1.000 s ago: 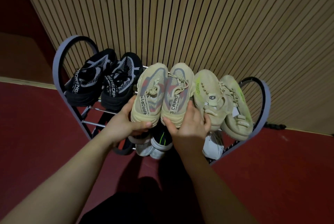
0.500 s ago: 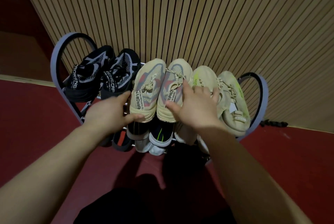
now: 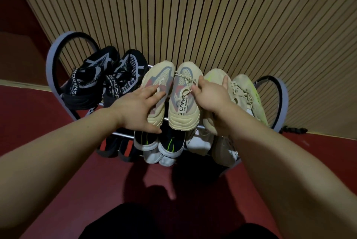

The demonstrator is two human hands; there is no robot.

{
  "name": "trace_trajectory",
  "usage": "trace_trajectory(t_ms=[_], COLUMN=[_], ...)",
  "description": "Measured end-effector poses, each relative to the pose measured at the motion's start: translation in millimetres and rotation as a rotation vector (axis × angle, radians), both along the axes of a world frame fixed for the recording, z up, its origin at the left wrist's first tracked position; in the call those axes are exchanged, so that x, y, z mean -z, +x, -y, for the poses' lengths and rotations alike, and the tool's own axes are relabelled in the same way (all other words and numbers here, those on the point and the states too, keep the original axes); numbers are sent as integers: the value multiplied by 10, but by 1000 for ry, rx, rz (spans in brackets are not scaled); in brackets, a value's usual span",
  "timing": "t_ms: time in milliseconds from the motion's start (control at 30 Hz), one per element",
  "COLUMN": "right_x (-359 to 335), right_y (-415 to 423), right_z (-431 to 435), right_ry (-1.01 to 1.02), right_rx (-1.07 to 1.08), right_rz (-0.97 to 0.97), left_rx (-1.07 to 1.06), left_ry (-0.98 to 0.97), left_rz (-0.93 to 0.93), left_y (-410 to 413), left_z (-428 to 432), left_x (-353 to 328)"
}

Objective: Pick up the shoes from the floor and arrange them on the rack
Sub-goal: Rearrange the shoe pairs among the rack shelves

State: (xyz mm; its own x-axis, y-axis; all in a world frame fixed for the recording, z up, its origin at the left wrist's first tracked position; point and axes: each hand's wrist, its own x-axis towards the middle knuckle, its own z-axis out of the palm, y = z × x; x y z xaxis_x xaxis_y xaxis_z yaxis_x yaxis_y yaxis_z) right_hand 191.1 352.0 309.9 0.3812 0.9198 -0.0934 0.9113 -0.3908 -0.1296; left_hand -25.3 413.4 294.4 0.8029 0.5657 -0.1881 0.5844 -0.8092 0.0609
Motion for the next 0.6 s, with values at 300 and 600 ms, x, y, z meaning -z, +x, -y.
trace_trajectory(t_ms=[300, 600], right_x=[122, -151], right_y=[100, 564], right_z=[184, 204], right_ry=[94, 35], right_rx=[-4, -42], right_rz=[-267, -160], left_rx=[-157, -181], left_ry=[-414, -277], left_rz=[74, -80], left_y=[214, 1098], left_z=[-96, -190], left_x=[-442, -384])
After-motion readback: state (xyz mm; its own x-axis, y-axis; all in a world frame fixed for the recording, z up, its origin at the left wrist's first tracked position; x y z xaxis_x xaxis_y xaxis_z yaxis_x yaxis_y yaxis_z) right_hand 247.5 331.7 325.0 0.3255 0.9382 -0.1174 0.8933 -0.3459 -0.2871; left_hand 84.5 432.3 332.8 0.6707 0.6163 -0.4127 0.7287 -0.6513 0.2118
